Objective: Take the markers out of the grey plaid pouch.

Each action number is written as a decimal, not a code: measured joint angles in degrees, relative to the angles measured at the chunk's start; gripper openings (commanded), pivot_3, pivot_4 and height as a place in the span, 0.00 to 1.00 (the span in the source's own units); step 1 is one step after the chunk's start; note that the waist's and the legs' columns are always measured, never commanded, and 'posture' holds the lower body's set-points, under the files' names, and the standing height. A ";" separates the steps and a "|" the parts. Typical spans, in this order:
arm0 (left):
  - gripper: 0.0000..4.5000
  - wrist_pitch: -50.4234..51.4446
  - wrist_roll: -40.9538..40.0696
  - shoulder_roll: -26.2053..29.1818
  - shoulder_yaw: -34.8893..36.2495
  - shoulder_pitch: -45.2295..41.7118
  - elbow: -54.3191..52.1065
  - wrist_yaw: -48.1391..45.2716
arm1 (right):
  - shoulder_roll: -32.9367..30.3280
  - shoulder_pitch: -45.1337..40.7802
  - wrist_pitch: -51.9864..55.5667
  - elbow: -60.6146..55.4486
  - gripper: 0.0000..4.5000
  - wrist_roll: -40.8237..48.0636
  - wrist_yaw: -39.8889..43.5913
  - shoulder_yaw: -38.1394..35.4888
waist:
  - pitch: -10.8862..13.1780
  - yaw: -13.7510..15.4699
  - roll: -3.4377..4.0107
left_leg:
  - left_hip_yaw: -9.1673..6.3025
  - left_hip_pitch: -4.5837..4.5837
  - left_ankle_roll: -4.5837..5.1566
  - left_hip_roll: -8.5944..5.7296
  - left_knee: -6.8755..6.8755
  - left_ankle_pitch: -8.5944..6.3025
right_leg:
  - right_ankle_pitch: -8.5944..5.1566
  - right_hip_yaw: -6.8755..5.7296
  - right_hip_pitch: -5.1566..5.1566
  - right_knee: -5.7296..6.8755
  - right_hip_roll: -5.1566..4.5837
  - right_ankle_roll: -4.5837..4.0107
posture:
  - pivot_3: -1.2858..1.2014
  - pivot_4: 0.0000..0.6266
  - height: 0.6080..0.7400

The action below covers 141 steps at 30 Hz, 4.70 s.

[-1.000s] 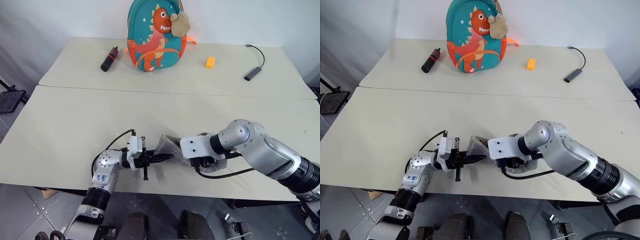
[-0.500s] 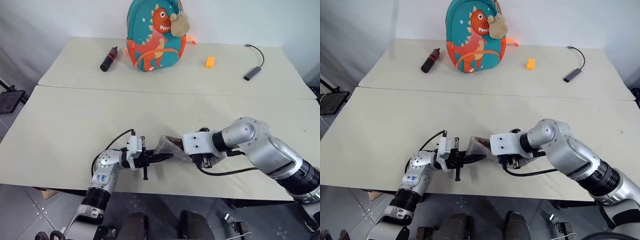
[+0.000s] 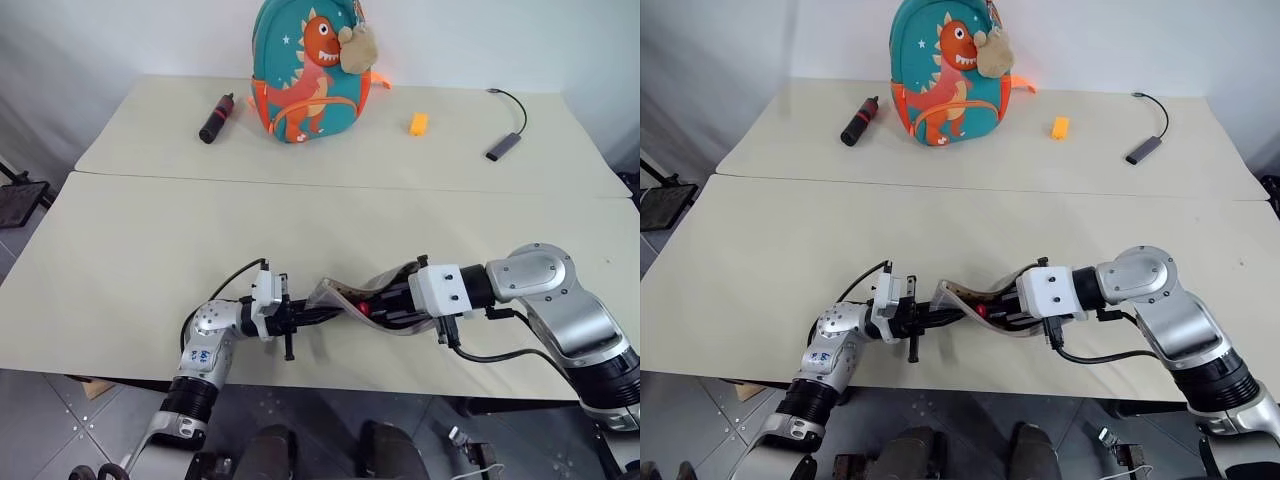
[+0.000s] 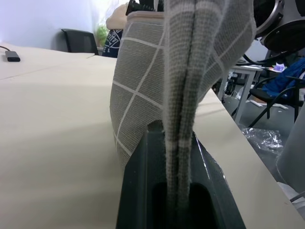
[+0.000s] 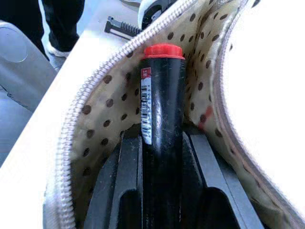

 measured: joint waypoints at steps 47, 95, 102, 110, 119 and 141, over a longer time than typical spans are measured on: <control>0.00 0.01 -0.32 -1.61 -0.19 -1.16 -0.07 -1.14 | -7.43 10.38 30.64 30.07 0.89 12.74 -37.09 -28.05 | -0.01 0.24 0.24 | 0.44 0.10 0.21 0.02 -0.02 -0.13 | 0.08 0.08 -0.03 -0.09 -0.14 0.07 | 0.52 0.24 1.00; 0.00 -0.07 0.27 -2.15 -0.89 -1.09 0.51 -0.59 | -9.02 -7.38 37.76 -18.05 0.01 1.02 -14.90 8.15 | 0.10 0.11 0.19 | 0.38 0.10 0.24 0.10 0.06 -0.30 | 0.12 0.14 -0.07 -0.15 -0.13 0.11 | 0.52 0.24 1.00; 0.00 -0.08 0.27 -2.17 -0.90 -1.09 0.50 -0.42 | -8.64 -7.79 39.57 -17.94 0.14 -1.82 -15.81 8.79 | 0.10 0.10 0.19 | 0.39 0.10 0.24 0.07 0.06 -0.30 | 0.12 0.14 -0.06 -0.14 -0.13 0.11 | 0.52 0.24 1.00; 0.00 -0.02 0.27 -1.99 -0.90 -1.05 0.49 -0.03 | -8.76 -7.76 38.81 -17.94 0.43 -3.78 -14.07 10.14 | 0.10 0.09 0.19 | 0.39 0.10 0.24 0.05 0.06 -0.30 | 0.12 0.14 -0.06 -0.15 -0.12 0.11 | 0.52 0.24 1.00; 0.00 0.17 0.27 -1.96 -0.91 -1.04 0.49 0.07 | -8.69 -6.81 38.82 -17.68 0.52 -7.13 -14.55 11.65 | 0.10 0.08 0.19 | 0.40 0.10 0.24 0.05 0.06 -0.30 | 0.12 0.14 -0.06 -0.15 -0.12 0.11 | 0.52 0.24 1.00; 0.00 1.01 0.37 -1.77 -1.03 -1.12 0.62 0.50 | -1.65 -12.23 38.30 -10.61 0.11 -20.71 -12.23 23.41 | 0.08 -0.25 0.20 | 0.42 0.14 0.21 0.06 0.06 -0.29 | 0.11 0.14 -0.06 -0.11 -0.08 0.11 | 0.52 0.24 1.00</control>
